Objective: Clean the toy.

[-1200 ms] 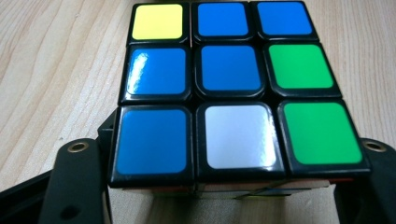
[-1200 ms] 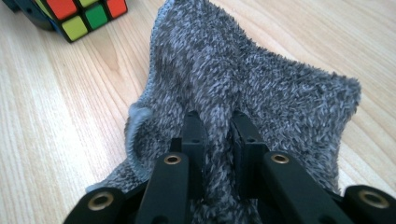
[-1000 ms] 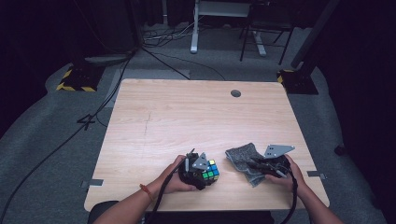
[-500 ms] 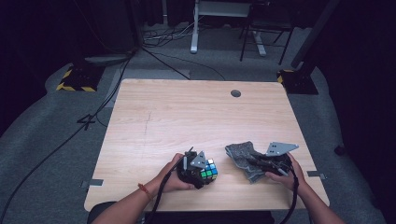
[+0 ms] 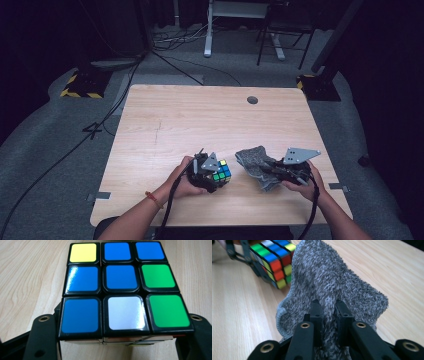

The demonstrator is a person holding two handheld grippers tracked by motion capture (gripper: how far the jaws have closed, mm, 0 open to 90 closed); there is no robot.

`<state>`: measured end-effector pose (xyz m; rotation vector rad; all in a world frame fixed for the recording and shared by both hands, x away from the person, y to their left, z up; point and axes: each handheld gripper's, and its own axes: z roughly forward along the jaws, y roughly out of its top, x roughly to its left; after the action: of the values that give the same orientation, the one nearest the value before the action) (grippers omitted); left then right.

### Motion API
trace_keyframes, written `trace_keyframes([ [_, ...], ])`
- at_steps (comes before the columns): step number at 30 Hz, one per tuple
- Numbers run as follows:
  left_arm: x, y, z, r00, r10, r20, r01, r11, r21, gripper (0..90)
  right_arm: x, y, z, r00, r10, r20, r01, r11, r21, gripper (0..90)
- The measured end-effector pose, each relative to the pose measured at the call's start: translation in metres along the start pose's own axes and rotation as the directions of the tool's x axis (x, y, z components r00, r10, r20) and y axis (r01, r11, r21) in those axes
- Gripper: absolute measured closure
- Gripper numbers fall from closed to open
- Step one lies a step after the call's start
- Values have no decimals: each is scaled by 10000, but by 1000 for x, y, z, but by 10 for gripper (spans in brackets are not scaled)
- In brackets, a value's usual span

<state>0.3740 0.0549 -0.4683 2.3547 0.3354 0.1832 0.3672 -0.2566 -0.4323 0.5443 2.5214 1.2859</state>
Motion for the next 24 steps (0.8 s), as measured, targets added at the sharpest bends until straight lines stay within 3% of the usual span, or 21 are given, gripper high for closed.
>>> trace_keyframes([
  [12, -5, 28, 18, 9980, 550, -316, -535, 9975, 452, 336, 25, 40, 18, 9940, -868, -660, 859, 9962, -161, 795],
  [13, -6, 29, 19, 9977, 603, -316, -586, 9969, 521, 336, 27, 44, 24, 9918, -885, -926, 887, 9961, -19, 795],
  [18, -10, 31, 20, 9948, 868, -532, -824, 9934, 800, 335, 34, 47, 38, 9874, -1037, -1195, 1080, 9937, 304, 793],
  [22, -8, 29, 19, 9957, 728, -580, -682, 9946, 785, 336, 40, 57, 46, 9865, -1365, -900, 1418, 9883, 563, 790],
  [24, -8, 29, 19, 9960, 694, -570, -646, 9945, 823, 336, 43, 60, 49, 9826, -1793, -478, 1832, 9784, 962, 790],
])
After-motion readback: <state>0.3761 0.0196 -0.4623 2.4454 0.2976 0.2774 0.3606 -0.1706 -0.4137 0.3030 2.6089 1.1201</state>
